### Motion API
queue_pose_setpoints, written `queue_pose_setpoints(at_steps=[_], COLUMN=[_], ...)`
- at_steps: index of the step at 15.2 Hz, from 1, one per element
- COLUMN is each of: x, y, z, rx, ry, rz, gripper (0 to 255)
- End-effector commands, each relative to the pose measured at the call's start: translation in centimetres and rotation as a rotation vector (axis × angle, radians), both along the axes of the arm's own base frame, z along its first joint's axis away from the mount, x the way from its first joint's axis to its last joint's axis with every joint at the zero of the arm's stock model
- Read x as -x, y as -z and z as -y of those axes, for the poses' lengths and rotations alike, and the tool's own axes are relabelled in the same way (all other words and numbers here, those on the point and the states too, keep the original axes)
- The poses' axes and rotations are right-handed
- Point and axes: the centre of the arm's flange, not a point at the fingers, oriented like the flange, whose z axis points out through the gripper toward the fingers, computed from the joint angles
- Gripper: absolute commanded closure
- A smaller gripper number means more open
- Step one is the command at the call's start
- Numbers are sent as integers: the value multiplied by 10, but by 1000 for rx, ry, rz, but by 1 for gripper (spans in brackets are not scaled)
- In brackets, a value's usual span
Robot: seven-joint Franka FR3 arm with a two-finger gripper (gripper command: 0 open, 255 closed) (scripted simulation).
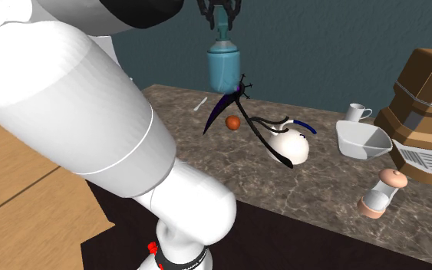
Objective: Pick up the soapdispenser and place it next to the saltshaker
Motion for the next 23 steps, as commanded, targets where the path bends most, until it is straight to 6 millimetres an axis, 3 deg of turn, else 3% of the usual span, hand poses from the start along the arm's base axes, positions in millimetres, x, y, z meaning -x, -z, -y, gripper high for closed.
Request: queue_pose_setpoints(at_steps=[1,10,23], x=[0,0,-99], y=[-11,-54,-18], z=[1,1,136], rx=[0,0,0], ry=[0,0,0], rz=[1,1,1], gripper=[255,255,255])
